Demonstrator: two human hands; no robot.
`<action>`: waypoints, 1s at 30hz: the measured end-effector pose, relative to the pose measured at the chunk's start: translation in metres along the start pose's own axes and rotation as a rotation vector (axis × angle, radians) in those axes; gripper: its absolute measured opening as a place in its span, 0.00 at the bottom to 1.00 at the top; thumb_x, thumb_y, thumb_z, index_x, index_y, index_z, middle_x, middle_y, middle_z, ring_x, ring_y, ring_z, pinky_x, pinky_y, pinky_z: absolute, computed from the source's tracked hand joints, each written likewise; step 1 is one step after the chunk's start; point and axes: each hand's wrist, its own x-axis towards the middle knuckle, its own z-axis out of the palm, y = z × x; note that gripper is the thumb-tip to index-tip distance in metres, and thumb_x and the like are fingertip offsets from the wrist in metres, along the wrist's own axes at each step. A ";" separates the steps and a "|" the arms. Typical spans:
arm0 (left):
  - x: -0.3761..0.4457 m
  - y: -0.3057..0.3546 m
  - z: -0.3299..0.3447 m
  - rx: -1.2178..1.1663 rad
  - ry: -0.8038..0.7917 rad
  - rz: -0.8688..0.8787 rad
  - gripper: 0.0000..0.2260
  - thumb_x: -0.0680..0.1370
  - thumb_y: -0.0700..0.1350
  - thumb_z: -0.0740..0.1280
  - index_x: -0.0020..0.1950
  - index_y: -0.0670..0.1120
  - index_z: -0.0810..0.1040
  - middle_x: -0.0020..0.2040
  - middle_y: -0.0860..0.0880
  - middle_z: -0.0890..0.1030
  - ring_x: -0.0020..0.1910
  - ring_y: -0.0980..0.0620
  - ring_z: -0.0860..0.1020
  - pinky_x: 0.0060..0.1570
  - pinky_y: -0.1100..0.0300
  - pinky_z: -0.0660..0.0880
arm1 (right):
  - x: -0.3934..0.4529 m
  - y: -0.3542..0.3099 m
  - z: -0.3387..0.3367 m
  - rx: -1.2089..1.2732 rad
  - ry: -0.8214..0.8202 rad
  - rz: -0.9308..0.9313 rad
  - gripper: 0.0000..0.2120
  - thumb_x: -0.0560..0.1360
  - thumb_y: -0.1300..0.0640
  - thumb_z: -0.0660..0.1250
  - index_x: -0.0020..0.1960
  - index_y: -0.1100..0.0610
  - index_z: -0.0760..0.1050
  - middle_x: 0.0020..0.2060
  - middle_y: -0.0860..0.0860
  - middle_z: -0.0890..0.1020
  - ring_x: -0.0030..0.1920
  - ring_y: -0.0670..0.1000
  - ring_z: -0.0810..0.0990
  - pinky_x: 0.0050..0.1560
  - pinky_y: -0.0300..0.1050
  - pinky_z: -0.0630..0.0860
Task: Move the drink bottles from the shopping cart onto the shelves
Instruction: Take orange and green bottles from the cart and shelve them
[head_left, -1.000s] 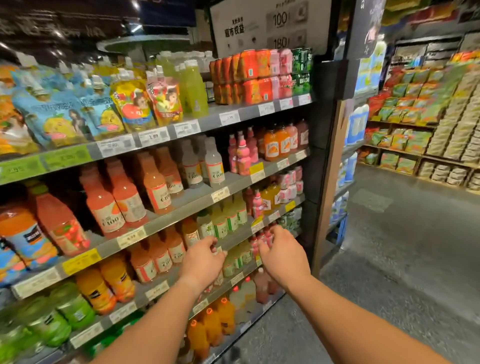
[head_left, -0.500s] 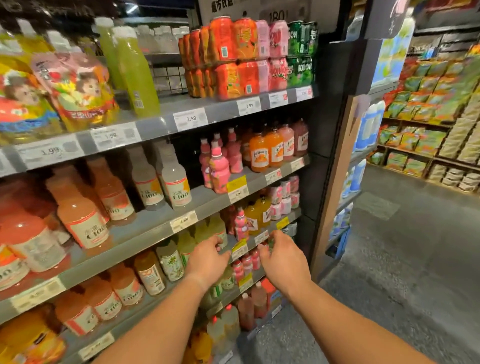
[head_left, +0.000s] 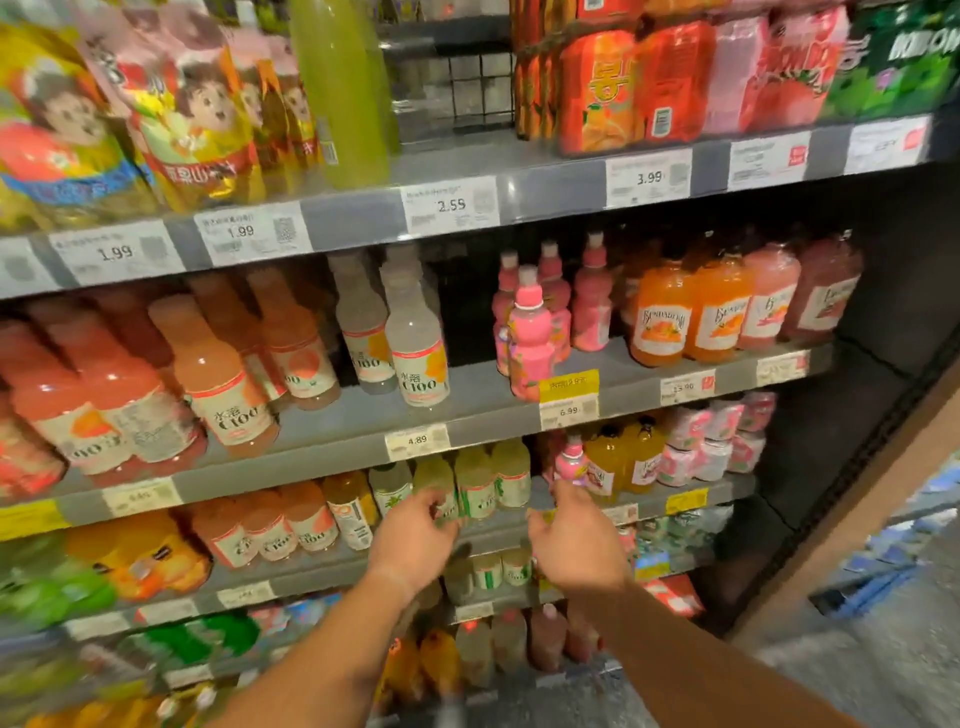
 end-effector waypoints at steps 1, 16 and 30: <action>0.000 -0.005 0.000 -0.007 0.012 -0.034 0.20 0.77 0.53 0.69 0.67 0.48 0.75 0.61 0.49 0.81 0.57 0.49 0.79 0.58 0.56 0.76 | 0.009 -0.001 0.007 -0.019 -0.024 -0.022 0.17 0.78 0.46 0.60 0.63 0.54 0.68 0.55 0.53 0.77 0.53 0.55 0.79 0.44 0.46 0.70; 0.025 -0.097 -0.031 -0.030 0.233 -0.322 0.16 0.77 0.51 0.68 0.62 0.46 0.77 0.59 0.46 0.80 0.57 0.44 0.78 0.52 0.59 0.70 | 0.038 -0.074 0.105 0.057 -0.196 -0.192 0.07 0.76 0.46 0.60 0.49 0.48 0.66 0.40 0.44 0.70 0.41 0.49 0.73 0.33 0.38 0.63; 0.093 -0.145 -0.051 0.107 0.103 -0.159 0.13 0.80 0.50 0.62 0.44 0.45 0.81 0.45 0.47 0.83 0.43 0.49 0.79 0.38 0.63 0.67 | 0.074 -0.157 0.178 0.037 -0.220 -0.038 0.11 0.76 0.45 0.64 0.49 0.52 0.73 0.44 0.53 0.79 0.43 0.54 0.77 0.43 0.43 0.69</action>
